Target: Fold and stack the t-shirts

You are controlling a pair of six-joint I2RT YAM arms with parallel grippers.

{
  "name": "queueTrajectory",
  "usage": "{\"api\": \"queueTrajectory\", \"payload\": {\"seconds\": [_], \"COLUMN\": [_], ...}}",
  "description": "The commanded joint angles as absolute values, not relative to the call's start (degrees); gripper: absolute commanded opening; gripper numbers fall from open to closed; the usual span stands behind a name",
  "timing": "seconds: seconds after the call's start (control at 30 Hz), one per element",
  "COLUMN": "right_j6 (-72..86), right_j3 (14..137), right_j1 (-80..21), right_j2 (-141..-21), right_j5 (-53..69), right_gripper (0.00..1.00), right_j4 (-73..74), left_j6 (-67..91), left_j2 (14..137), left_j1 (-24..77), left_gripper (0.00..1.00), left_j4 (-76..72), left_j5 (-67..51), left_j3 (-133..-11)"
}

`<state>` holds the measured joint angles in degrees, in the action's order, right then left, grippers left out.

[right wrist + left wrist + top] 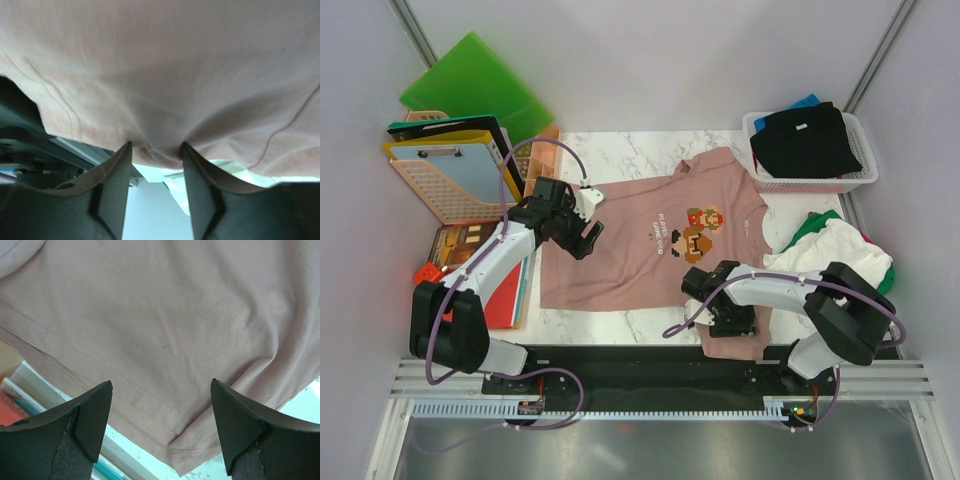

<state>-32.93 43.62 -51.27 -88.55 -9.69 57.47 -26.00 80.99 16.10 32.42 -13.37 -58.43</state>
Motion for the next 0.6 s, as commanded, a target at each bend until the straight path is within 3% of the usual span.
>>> {"api": "queueTrajectory", "payload": {"seconds": [0.0, 0.23, 0.37, 0.57], "right_j6": [-33.7, -30.8, -28.3, -24.3], "right_j3": [42.6, 48.1, 57.0, 61.2], "right_j1": [-51.5, -51.5, -51.5, -48.5], "right_j2": [-85.1, -79.5, -73.1, -63.0], "right_j5": [-13.4, -12.5, -10.5, -14.2], "right_gripper": [0.56, 0.76, 0.8, 0.81], "right_j4": [60.0, 60.8, 60.8, 53.8], "left_j6": [-26.0, -26.0, -26.6, -25.5], "left_j2": [80.8, 80.8, 80.9, 85.6], "left_j1": [16.0, 16.0, 16.0, 16.0], "left_gripper": [0.86, 0.86, 0.86, 0.87], "left_j4": [30.4, 30.1, 29.6, 28.1], "left_j5": [-13.7, -14.0, -13.1, -6.4], "left_j3": [-58.8, -57.8, -56.7, -56.9]}}
